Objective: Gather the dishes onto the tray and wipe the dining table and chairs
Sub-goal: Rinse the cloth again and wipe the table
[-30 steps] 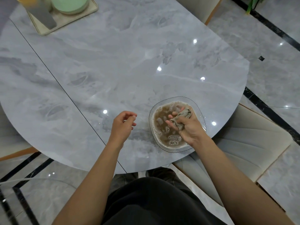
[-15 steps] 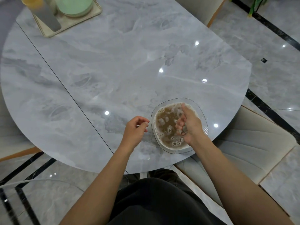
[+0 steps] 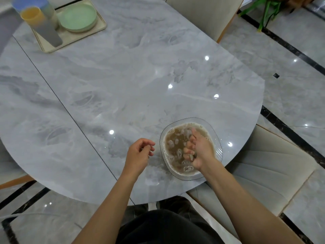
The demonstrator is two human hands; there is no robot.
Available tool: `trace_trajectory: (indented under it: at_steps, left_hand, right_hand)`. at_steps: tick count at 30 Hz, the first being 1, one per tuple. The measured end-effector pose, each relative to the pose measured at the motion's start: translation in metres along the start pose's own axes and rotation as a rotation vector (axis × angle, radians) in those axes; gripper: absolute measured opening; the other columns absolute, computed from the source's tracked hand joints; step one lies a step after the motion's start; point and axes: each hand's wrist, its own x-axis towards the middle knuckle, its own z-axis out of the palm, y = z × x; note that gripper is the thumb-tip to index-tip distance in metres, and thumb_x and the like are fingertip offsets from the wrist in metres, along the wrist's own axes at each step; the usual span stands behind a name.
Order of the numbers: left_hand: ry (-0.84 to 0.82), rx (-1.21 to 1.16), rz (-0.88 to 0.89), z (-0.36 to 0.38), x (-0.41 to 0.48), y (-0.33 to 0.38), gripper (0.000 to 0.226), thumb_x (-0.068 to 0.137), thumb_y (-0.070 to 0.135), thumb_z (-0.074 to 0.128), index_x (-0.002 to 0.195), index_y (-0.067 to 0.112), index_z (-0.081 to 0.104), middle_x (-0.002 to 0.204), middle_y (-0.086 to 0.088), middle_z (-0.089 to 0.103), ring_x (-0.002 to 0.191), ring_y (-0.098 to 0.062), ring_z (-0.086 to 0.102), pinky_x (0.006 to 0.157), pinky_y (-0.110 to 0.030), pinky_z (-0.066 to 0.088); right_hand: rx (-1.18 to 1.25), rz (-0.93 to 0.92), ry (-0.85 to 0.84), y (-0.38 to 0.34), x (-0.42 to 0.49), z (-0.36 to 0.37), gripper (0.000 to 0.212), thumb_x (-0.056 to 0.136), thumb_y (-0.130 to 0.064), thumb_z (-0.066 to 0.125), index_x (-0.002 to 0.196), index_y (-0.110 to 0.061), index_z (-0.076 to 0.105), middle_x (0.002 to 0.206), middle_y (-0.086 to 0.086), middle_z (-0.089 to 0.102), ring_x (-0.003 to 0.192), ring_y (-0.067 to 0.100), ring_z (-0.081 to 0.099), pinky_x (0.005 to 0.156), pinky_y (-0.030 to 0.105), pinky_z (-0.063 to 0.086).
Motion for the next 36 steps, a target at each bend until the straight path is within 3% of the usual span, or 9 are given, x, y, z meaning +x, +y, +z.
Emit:
trace_trajectory:
  at_steps: [3, 5, 7, 10, 13, 16, 22, 33, 36]
  left_hand:
    - [0.012, -0.020, 0.006, -0.002, 0.002, -0.002, 0.025, 0.102, 0.003, 0.054, 0.094, 0.015, 0.074, 0.090, -0.008, 0.073, 0.075, -0.012, 0.067, 0.069, -0.022, 0.056]
    - [0.013, -0.031, -0.001, -0.001, 0.001, -0.004, 0.025, 0.102, 0.003, 0.054, 0.094, 0.014, 0.074, 0.089, -0.009, 0.073, 0.074, -0.012, 0.067, 0.068, -0.021, 0.056]
    - [0.010, -0.027, -0.005, 0.001, 0.000, -0.005, 0.024, 0.102, 0.003, 0.054, 0.094, 0.014, 0.074, 0.089, -0.009, 0.073, 0.073, -0.012, 0.067, 0.067, -0.019, 0.055]
    - [0.002, -0.028, -0.012, 0.001, -0.001, -0.007, 0.030, 0.103, -0.002, 0.049, 0.094, 0.012, 0.074, 0.088, -0.010, 0.072, 0.071, -0.011, 0.066, 0.066, -0.019, 0.055]
    - [0.002, -0.016, -0.010, 0.000, -0.002, -0.008, 0.037, 0.102, -0.006, 0.043, 0.093, 0.012, 0.074, 0.087, -0.009, 0.072, 0.070, -0.010, 0.066, 0.067, -0.021, 0.055]
    - [0.003, -0.018, -0.015, 0.000, -0.002, -0.006, 0.040, 0.100, -0.008, 0.040, 0.093, 0.012, 0.073, 0.087, -0.009, 0.072, 0.070, -0.010, 0.065, 0.068, -0.022, 0.054]
    - [0.010, -0.061, -0.042, 0.002, -0.001, 0.000, 0.042, 0.090, -0.017, 0.034, 0.090, 0.005, 0.069, 0.085, -0.009, 0.071, 0.068, -0.010, 0.064, 0.068, -0.025, 0.053]
    - [-0.001, -0.095, -0.049, 0.005, -0.008, 0.002, 0.033, 0.103, -0.004, 0.039, 0.090, 0.007, 0.068, 0.083, -0.006, 0.070, 0.067, -0.011, 0.063, 0.069, -0.027, 0.052]
    - [0.017, -0.148, -0.073, 0.006, -0.008, 0.007, 0.026, 0.104, 0.000, 0.044, 0.096, 0.008, 0.068, 0.085, -0.006, 0.070, 0.070, -0.014, 0.064, 0.071, -0.030, 0.054]
  right_hand:
    - [0.107, 0.000, -0.056, -0.002, -0.003, 0.002, 0.042, 0.102, -0.043, 0.057, 0.066, -0.022, 0.059, 0.053, -0.007, 0.031, 0.040, 0.010, 0.024, 0.037, 0.020, 0.020]
    - [0.203, 0.007, -0.131, -0.005, -0.005, 0.000, 0.049, 0.101, -0.041, 0.057, 0.055, -0.025, 0.045, 0.049, -0.007, 0.028, 0.039, 0.010, 0.024, 0.037, 0.020, 0.020]
    - [0.244, 0.011, -0.191, -0.011, -0.008, -0.001, 0.046, 0.097, -0.039, 0.059, 0.058, -0.025, 0.038, 0.049, -0.005, 0.031, 0.042, 0.012, 0.028, 0.040, 0.021, 0.023]
    - [0.213, 0.021, -0.242, -0.017, -0.012, -0.003, 0.044, 0.094, -0.040, 0.059, 0.058, -0.022, 0.042, 0.052, -0.003, 0.036, 0.047, 0.014, 0.031, 0.049, 0.024, 0.019]
    - [0.143, 0.032, -0.283, -0.018, -0.017, -0.004, 0.047, 0.092, -0.043, 0.060, 0.057, -0.021, 0.037, 0.050, -0.002, 0.031, 0.044, 0.015, 0.028, 0.047, 0.023, 0.015]
    - [0.132, 0.034, -0.248, -0.016, -0.019, -0.001, 0.055, 0.099, -0.050, 0.056, 0.056, -0.024, 0.031, 0.045, -0.004, 0.026, 0.036, 0.012, 0.024, 0.038, 0.018, 0.018]
    - [0.249, 0.081, -0.224, -0.003, -0.014, 0.006, 0.058, 0.106, -0.051, 0.044, 0.055, -0.025, 0.032, 0.042, -0.007, 0.022, 0.030, 0.008, 0.018, 0.037, 0.013, 0.010]
    - [0.234, 0.062, -0.127, -0.002, -0.006, 0.011, 0.054, 0.108, -0.044, 0.041, 0.057, -0.027, 0.034, 0.046, -0.007, 0.025, 0.031, 0.009, 0.019, 0.031, 0.018, 0.013]
    - [0.208, 0.020, -0.093, 0.001, -0.003, 0.012, 0.053, 0.105, -0.040, 0.049, 0.056, -0.027, 0.036, 0.045, -0.006, 0.026, 0.034, 0.010, 0.020, 0.035, 0.020, 0.014]
